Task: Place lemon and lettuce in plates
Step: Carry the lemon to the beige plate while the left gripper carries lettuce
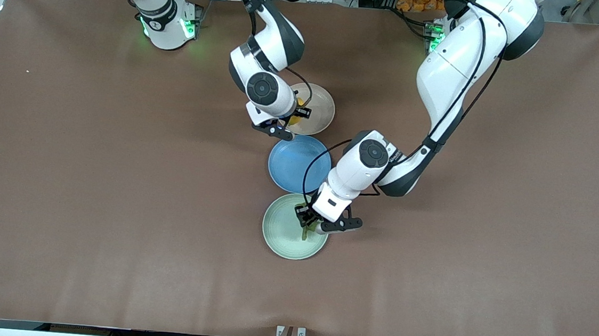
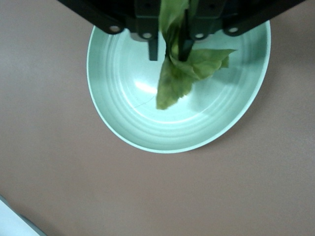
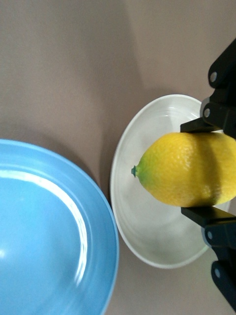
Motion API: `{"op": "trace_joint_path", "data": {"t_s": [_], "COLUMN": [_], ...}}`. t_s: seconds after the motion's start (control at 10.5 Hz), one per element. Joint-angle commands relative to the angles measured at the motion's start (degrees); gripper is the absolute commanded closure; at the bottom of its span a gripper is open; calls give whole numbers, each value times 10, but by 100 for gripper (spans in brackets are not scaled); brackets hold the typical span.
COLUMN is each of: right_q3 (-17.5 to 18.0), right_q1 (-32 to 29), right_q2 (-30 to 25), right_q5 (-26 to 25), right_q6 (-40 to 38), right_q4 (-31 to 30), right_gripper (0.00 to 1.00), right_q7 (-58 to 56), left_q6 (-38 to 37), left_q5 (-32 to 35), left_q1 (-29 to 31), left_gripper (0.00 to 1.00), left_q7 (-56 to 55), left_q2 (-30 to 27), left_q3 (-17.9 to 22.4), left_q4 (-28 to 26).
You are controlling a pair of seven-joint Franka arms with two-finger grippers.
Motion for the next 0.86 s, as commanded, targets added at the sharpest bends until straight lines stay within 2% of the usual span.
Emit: {"op": "trace_joint_path", "data": {"t_s": [0.0, 0.1, 0.38, 0.57, 0.67, 0.77], "right_q3": [-5, -6, -7, -18, -38, -61], "right_q1": [3, 4, 2, -3, -8, -14], "right_q2": [13, 12, 11, -14, -26, -38], "right_q5": [35, 32, 32, 23, 6, -41], "right_q6": [2, 3, -5, -11, -39, -82], "right_q4": [9, 8, 26, 45, 56, 65], "right_gripper": [45, 0, 0, 0, 0, 0], "right_q7": [5, 3, 2, -2, -10, -45], "left_q6": [-25, -54, -123, -212, -263, -316], "left_q5": [7, 12, 16, 16, 15, 14], "left_q1": [1, 4, 35, 65, 82, 101], "left_gripper": [0, 0, 0, 0, 0, 0], "left_q7": [-16, -15, -9, 51, 96, 136], "left_q2": [-30, -51, -122, -178, -202, -228], "left_q3": [12, 12, 15, 15, 14, 12], "left_q4": [-4, -3, -2, -5, -5, -5]}}
